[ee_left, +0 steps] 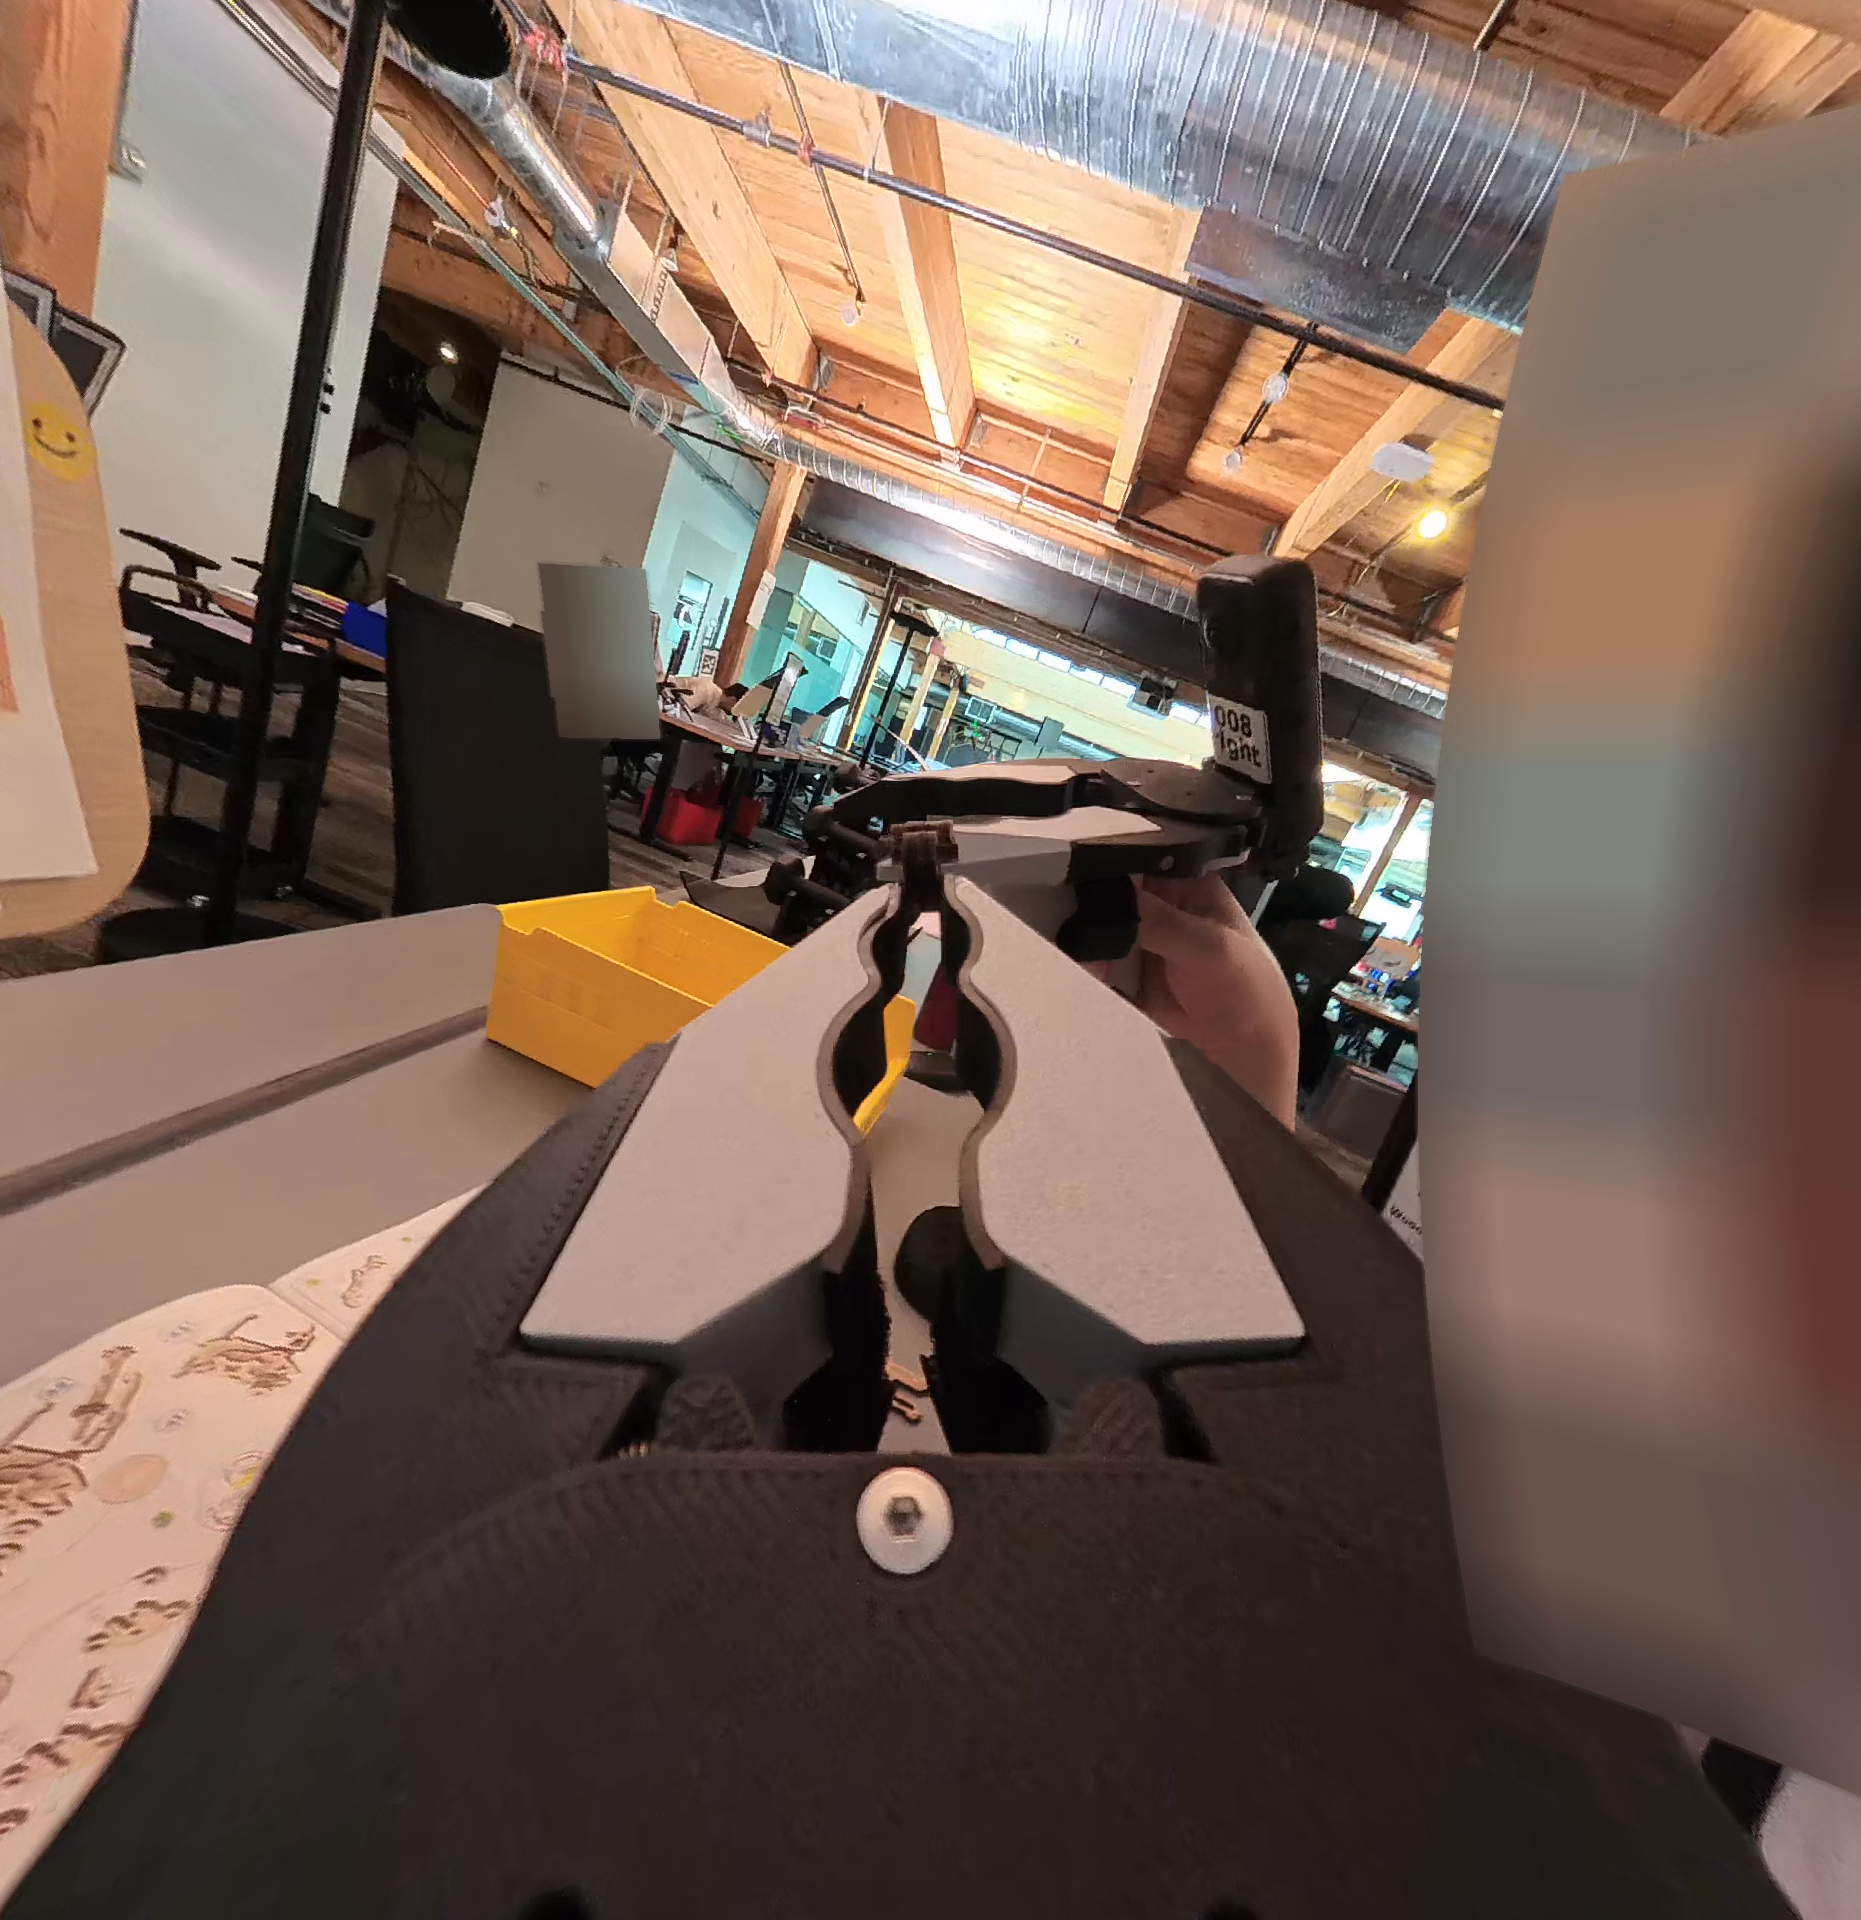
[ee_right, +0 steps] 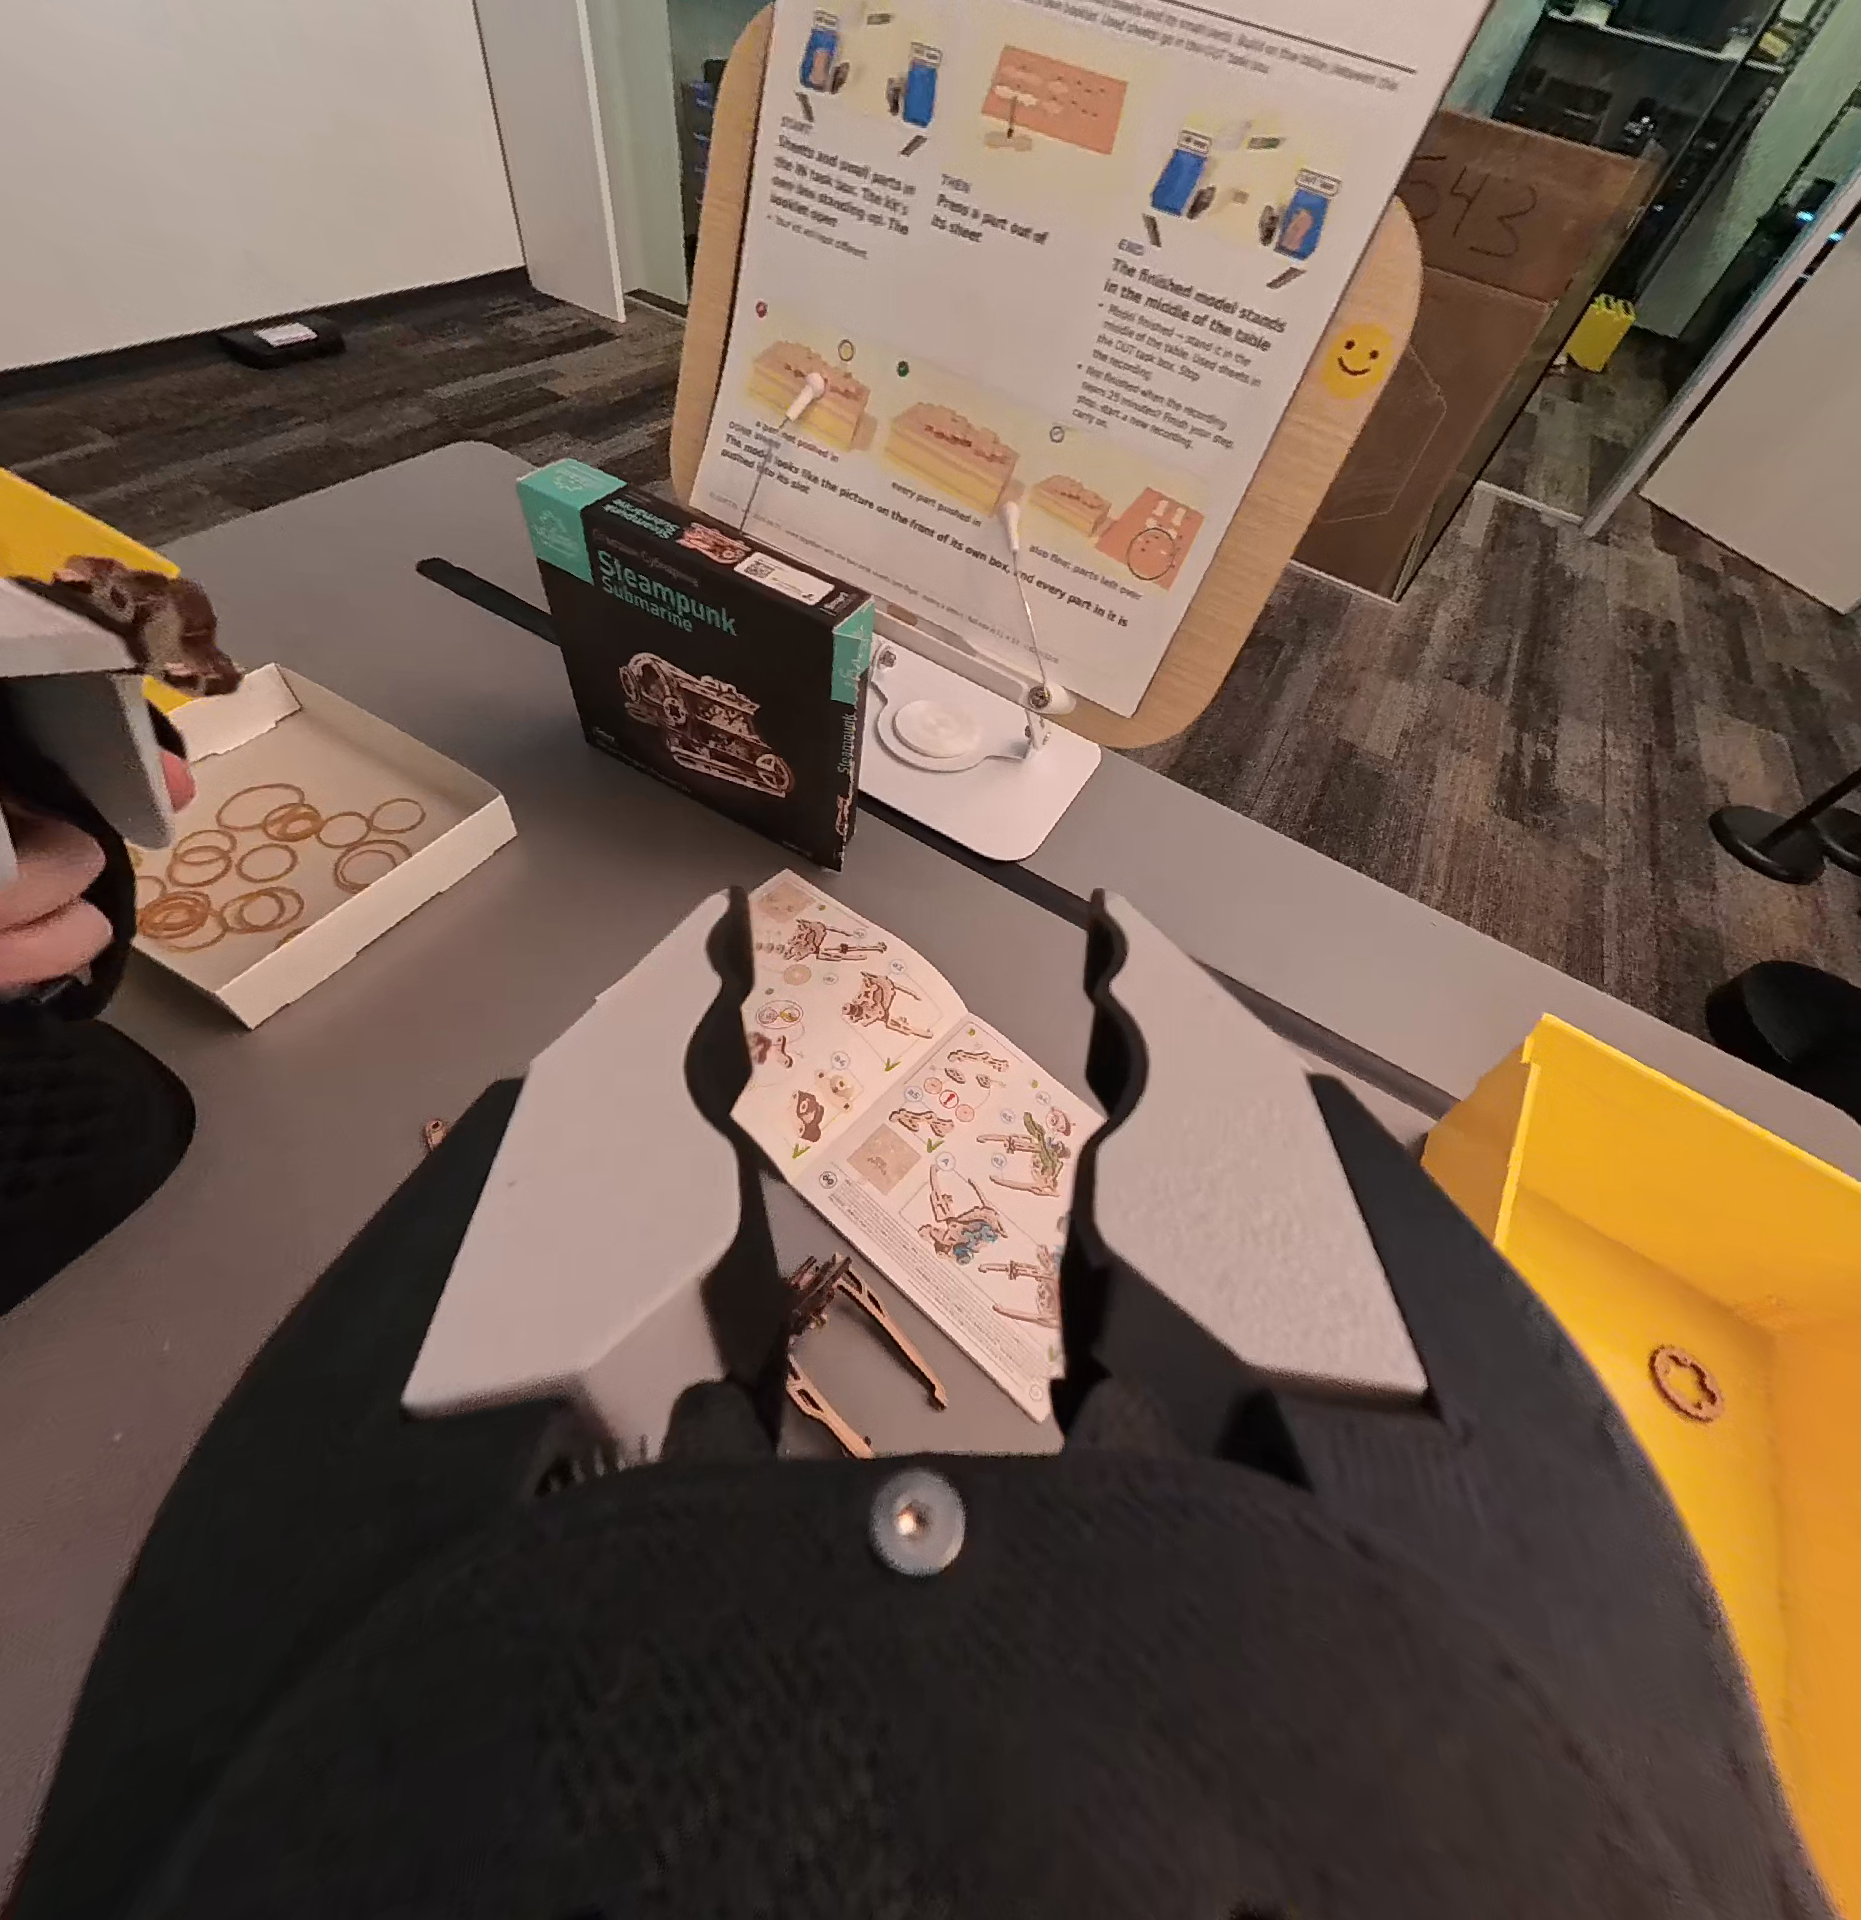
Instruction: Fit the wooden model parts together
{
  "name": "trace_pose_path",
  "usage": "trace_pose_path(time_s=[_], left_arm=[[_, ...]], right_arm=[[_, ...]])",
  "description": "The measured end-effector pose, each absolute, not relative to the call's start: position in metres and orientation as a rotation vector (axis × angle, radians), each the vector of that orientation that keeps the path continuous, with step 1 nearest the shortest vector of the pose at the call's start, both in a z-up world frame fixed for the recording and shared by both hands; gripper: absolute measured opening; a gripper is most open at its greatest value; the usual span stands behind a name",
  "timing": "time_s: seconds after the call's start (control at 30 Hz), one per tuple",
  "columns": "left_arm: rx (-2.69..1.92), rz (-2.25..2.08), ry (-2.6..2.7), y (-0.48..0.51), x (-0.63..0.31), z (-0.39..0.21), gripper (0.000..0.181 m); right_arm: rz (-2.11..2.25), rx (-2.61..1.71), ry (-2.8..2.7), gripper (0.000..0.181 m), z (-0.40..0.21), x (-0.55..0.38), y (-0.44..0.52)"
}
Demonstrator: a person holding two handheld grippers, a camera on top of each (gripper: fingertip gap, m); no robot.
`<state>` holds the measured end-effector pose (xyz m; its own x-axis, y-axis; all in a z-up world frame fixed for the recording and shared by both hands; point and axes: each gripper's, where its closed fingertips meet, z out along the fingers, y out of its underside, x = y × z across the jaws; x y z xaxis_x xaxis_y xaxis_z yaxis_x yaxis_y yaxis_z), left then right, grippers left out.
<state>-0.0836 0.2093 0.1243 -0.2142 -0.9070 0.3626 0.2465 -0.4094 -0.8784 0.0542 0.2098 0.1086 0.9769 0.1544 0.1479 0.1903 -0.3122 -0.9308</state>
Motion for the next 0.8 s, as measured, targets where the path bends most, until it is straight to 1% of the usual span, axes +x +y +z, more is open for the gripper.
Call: trace_pose_path(time_s=[0.03, 0.17, 0.37, 0.5, 0.73, 0.8], left_arm=[[-1.183, -1.756, 0.877, 0.21, -0.084, 0.124, 0.003], [-1.183, -1.759, 0.861, 0.213, -0.087, 0.126, 0.002], [-1.189, -1.755, 0.867, 0.213, -0.085, 0.125, 0.003], [-1.186, -1.756, 0.86, 0.214, -0.086, 0.125, 0.002], [-1.18, -1.719, 0.875, 0.213, -0.086, 0.125, 0.003], [-1.183, -1.724, 0.873, 0.214, -0.085, 0.125, 0.003]], right_arm=[[-0.04, -1.895, -0.261, 0.065, 0.108, 0.053, 0.21], [-0.033, -1.887, -0.314, 0.073, 0.108, 0.047, 0.21], [-0.044, -1.862, -0.348, 0.074, 0.111, 0.044, 0.211], [-0.053, -1.859, -0.353, 0.067, 0.111, 0.043, 0.212], [-0.06, -1.857, -0.361, 0.063, 0.11, 0.042, 0.213], [-0.053, -1.864, -0.378, 0.059, 0.108, 0.039, 0.213]])
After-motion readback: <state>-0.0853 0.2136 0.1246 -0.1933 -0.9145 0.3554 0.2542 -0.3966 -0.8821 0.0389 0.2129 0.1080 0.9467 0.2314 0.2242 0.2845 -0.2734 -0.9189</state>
